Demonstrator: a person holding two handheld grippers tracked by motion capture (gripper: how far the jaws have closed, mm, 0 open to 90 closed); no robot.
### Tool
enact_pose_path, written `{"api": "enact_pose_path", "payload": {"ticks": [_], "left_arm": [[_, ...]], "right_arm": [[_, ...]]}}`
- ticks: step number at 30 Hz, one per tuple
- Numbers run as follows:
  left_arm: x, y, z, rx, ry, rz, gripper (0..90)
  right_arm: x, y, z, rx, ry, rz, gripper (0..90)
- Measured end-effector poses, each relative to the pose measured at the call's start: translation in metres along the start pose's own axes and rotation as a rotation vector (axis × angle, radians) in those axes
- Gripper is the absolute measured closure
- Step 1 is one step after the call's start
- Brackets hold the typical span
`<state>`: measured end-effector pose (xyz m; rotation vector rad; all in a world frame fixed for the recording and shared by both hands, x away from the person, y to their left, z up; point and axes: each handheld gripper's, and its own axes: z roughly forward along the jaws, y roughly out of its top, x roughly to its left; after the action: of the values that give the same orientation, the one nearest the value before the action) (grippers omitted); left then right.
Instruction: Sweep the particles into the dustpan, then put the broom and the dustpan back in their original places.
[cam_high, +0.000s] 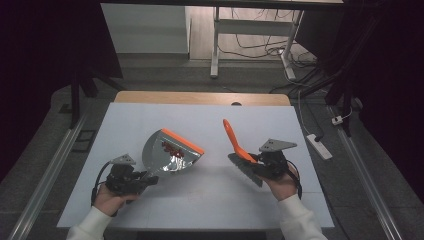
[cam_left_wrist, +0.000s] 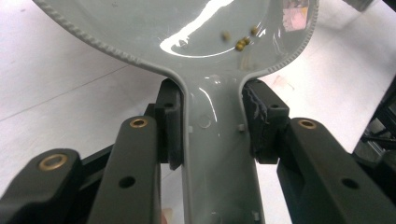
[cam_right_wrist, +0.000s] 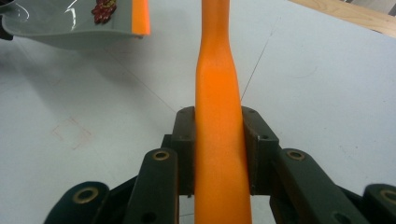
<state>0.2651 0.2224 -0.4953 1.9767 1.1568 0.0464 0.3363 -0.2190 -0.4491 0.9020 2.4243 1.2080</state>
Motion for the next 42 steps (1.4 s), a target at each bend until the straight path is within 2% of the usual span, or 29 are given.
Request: {"api": "enact_pose_path", "payload": {"ticks": [17,28,37,42], "left_arm": [[0.011,-0.012,-0.006,-0.027,0.037,-0.102,61.5],[0.016,-0.024,-0.011,-0.059,0.096,-0.19,61.6],[0.017,-0.028,-0.004,-0.047,0.158,-0.234,61.5],[0.017,-0.029,0.0,-0.054,0.179,-0.273,61.5]], "right_arm": [[0.0,-0.008,-0.002,0.012,0.014,0.006,70.1],[0.001,-0.01,-0.005,0.016,0.025,-0.002,70.2],[-0.001,-0.013,-0.006,0.019,0.029,0.006,70.1],[-0.001,-0.016,-0.005,0.032,0.026,0.006,70.2]]}}
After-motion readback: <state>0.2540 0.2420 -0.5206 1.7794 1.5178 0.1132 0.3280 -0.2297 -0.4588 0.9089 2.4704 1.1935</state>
